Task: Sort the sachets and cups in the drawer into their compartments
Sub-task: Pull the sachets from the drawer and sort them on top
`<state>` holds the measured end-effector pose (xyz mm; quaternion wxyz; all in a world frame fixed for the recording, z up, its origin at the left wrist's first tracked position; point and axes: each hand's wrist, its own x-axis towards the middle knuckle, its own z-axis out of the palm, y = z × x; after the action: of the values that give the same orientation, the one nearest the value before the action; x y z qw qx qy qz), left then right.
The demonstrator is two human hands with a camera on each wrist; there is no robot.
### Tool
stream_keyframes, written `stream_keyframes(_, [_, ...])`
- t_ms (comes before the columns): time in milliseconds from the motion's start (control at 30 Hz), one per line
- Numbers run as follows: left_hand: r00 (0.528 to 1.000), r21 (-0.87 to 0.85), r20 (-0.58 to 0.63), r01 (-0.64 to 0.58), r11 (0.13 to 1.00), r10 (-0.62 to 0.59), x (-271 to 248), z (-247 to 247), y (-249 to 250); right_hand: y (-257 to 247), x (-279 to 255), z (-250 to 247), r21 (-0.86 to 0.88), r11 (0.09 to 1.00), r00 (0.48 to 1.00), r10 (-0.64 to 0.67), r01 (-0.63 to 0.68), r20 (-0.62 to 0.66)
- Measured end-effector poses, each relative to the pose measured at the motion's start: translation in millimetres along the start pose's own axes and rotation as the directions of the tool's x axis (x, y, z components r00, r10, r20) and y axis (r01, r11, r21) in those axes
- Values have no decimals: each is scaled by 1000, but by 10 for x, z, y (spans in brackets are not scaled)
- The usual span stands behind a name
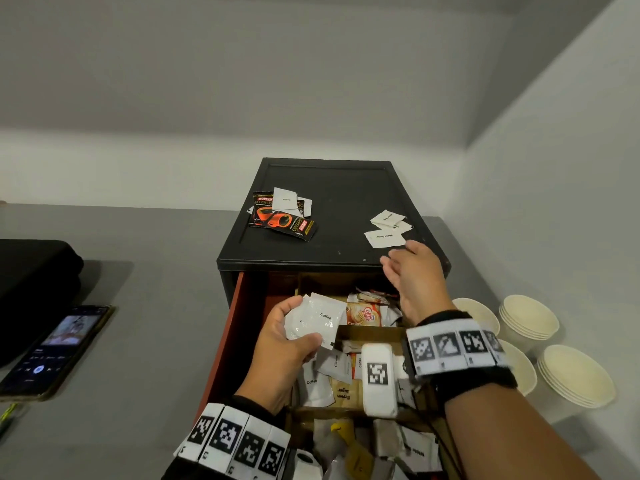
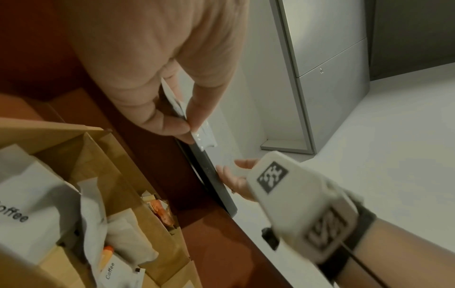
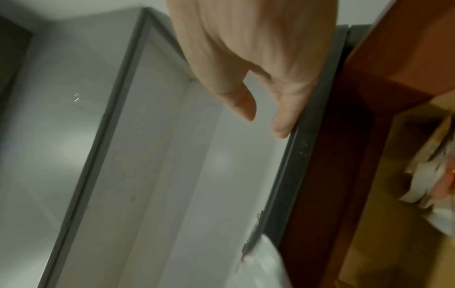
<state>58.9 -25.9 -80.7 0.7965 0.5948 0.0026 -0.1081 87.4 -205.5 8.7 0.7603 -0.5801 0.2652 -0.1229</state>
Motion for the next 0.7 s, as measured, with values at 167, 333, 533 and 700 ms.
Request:
stream_keyframes(167, [999,25,-33,-27,999,27,-1,6,-3,296,-394,16,-570,760,902,-47,311,429])
stream_keyframes(333, [998,-12,-46,-35,999,34,-37,21,23,489,-370,-49,-614,740,908,12,274,420])
stream_keyframes(533, [992,89,-117,-46,995,56,-31,-13,23,422,-257,-157,-480,873,968,43,83,246])
stream_keyframes(700, [986,119,-143,-67,991,84,-39,-10,13,218,-202,94,-490,869,953,85,72,291])
